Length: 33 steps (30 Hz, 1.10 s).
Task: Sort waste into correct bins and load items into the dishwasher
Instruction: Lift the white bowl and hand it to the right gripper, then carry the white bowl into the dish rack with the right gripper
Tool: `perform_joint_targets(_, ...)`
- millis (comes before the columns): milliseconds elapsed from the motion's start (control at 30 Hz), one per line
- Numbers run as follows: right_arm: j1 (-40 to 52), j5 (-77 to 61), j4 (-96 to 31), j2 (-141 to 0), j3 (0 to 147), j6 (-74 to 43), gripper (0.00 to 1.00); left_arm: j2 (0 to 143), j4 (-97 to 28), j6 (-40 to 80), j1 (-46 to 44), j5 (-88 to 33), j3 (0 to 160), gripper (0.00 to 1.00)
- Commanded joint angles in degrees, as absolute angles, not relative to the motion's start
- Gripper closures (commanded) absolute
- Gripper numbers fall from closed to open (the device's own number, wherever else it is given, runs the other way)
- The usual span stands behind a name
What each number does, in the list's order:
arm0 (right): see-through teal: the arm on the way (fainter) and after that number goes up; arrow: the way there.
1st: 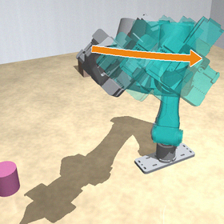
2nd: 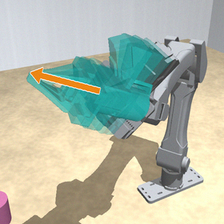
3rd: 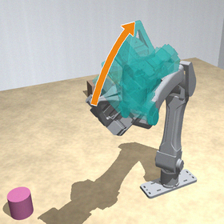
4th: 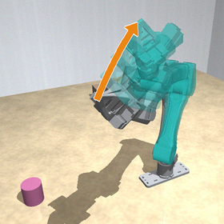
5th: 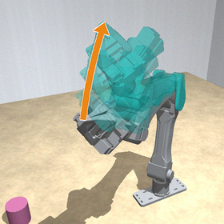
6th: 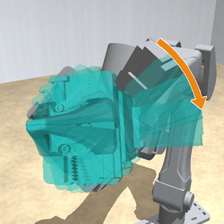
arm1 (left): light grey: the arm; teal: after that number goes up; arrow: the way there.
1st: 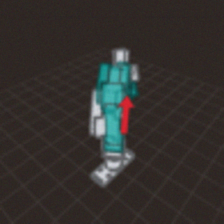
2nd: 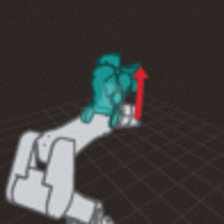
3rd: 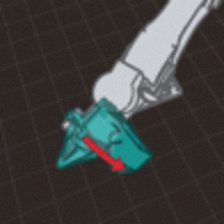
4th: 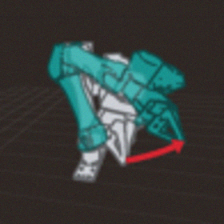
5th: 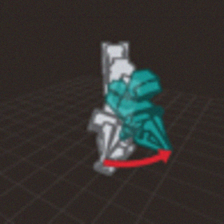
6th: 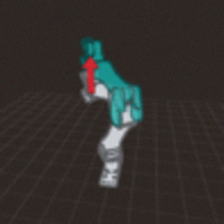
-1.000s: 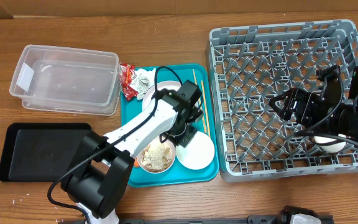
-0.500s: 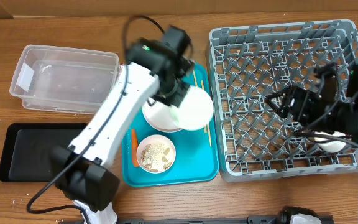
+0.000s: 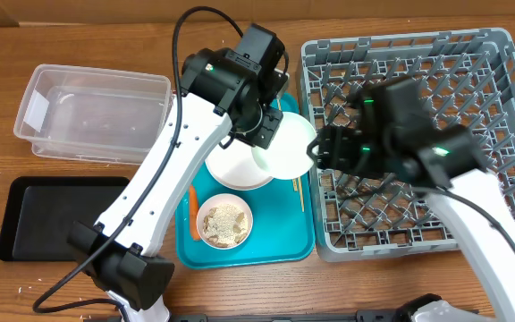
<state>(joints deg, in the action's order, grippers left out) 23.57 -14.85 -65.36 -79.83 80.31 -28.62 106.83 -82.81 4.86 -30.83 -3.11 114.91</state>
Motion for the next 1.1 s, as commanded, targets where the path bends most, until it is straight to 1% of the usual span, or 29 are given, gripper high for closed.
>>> perform_joint_targets(0, 25.15, -7.09, -64.16, -83.13, 81.45, -33.06, 0.40, 104.97, -83.22, 6.90, -31.31, -1.52, 116.42, 0.96)
perform_joint_targets(67, 25.17, -7.09, -63.42, -85.12, 81.45, -33.08, 0.56, 104.97, -83.59, 6.92, -31.51, -1.52, 116.42, 0.96)
perform_joint_targets(133, 25.17, -7.09, -62.89, -86.76, 81.43, -33.08, 0.69, 104.90, -83.96, 7.35, -31.62, -1.52, 116.42, 0.96)
perform_joint_targets(200, 25.17, -7.09, -62.11, -87.59, 81.43, -33.06, 0.89, 104.79, -84.09, 7.40, -31.64, -2.17, 116.42, 0.96)
perform_joint_targets(233, 25.17, -7.09, -61.60, -87.64, 81.43, -33.06, 0.96, 104.66, -84.05, 7.40, -31.64, -2.74, 116.42, 0.96)
perform_joint_targets(300, 25.17, -6.72, -60.75, -87.48, 81.45, -33.04, 0.96, 104.44, -83.90, 7.86, -31.64, -3.25, 116.44, 0.96)
perform_joint_targets(333, 25.17, -5.91, -60.49, -87.29, 81.47, -33.06, 0.96, 104.33, -83.79, 7.97, -31.64, -3.25, 116.44, 0.91)
perform_joint_targets(367, 25.15, -4.16, -60.49, -86.94, 81.47, -33.04, 0.96, 104.33, -83.79, 7.94, -31.64, -3.20, 116.49, 0.69)
perform_joint_targets(400, 25.10, -1.50, -60.75, -86.48, 81.47, -33.04, 0.96, 104.33, -83.83, 7.94, -31.62, -3.14, 116.62, 0.41)
perform_joint_targets(433, 25.04, 1.32, -61.21, -86.04, 81.49, -33.06, 0.96, 104.33, -83.96, 7.92, -31.48, -2.90, 116.84, 0.21)
perform_joint_targets(500, 24.91, 8.93, -62.70, -84.88, 81.52, -33.06, 0.96, 104.33, -84.51, 7.94, -30.98, -2.02, 117.67, 0.09)
perform_joint_targets(533, 24.84, 14.13, -63.72, -84.16, 81.52, -33.06, 0.96, 104.33, -85.17, 7.97, -30.50, -1.43, 118.63, 0.06)
perform_joint_targets(633, 24.29, 29.12, -66.19, -82.59, 81.52, -33.06, 0.96, 104.33, -86.74, 7.97, -28.80, -1.06, 121.84, 0.04)
perform_joint_targets(700, 23.94, 41.54, -67.35, -82.37, 81.52, -33.08, 0.96, 104.33, -87.72, 8.43, -27.51, -1.08, 124.53, 0.02)
perform_joint_targets(833, 23.70, 59.27, -67.83, -83.20, 81.47, -33.08, 0.96, 104.33, -88.66, 8.47, -25.50, -1.13, 129.32, 0.00)
perform_joint_targets(933, 23.33, 69.65, -67.22, -85.19, 81.45, -33.08, 0.96, 104.33, -89.41, 8.62, -25.04, -1.08, 131.44, 0.00)
perform_joint_targets(1067, 20.51, 77.32, -63.79, -89.73, 81.45, -31.46, 0.96, 104.33, -90.72, 8.62, -25.04, -1.08, 131.92, 0.00)
